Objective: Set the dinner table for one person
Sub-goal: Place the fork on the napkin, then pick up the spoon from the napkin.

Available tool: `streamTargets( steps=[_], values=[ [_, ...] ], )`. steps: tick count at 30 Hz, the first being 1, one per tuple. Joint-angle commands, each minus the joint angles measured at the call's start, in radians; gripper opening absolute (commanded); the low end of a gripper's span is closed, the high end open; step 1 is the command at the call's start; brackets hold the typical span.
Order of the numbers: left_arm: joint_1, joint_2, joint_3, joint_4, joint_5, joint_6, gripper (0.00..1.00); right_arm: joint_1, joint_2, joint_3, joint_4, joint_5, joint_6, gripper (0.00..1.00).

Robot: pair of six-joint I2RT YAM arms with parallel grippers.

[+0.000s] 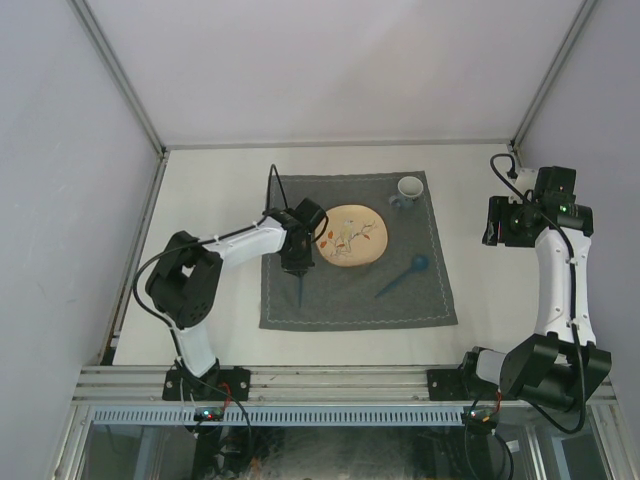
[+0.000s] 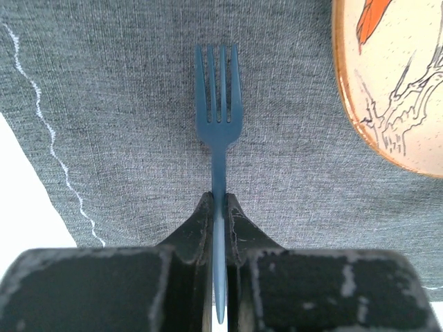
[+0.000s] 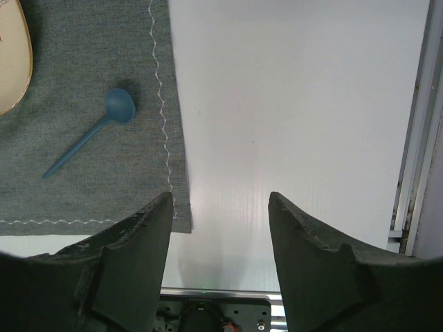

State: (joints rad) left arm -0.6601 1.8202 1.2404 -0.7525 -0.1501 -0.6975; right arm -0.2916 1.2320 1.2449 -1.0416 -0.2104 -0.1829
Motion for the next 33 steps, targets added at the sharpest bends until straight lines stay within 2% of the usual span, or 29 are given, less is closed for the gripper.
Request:
streamTargets(
  steps=[1,4,9,15,17,19,25,26,29,33],
  values=[
    [0.008,0.000,-0.017,0.061,-0.005,-0.005,0.00,0.005,-0.014,0.037,0.026,0.010,0.011,0.57],
    [0.008,0.000,-0.027,0.073,-0.026,-0.001,0.02,0.005,-0.011,0.037,0.026,0.003,0.013,0.57],
    [0.020,0.015,-0.030,0.077,-0.014,0.008,0.16,0.004,-0.013,0.037,0.028,0.002,0.010,0.57],
    [0.030,0.004,-0.035,0.068,-0.030,0.016,0.17,0.005,-0.013,0.037,0.030,0.004,0.010,0.57],
    [0.041,-0.003,-0.041,0.070,-0.033,0.021,0.20,0.005,-0.013,0.036,0.032,0.005,0.011,0.57],
    [0.053,-0.007,-0.044,0.068,-0.024,0.021,0.31,0.006,-0.011,0.037,0.034,0.004,0.011,0.57],
    [0.070,-0.058,0.021,0.047,-0.011,0.092,0.83,0.022,-0.005,0.041,0.037,0.009,0.017,0.57],
    [0.070,-0.078,0.048,0.036,-0.019,0.103,0.89,0.026,-0.005,0.045,0.033,0.008,0.017,0.57],
    [0.070,-0.171,0.129,0.022,-0.068,0.152,1.00,0.061,-0.003,0.055,0.020,0.010,0.018,0.57],
    [0.093,-0.313,0.160,0.086,-0.174,0.324,1.00,0.197,-0.003,0.063,-0.009,-0.031,-0.017,0.61]
  ],
)
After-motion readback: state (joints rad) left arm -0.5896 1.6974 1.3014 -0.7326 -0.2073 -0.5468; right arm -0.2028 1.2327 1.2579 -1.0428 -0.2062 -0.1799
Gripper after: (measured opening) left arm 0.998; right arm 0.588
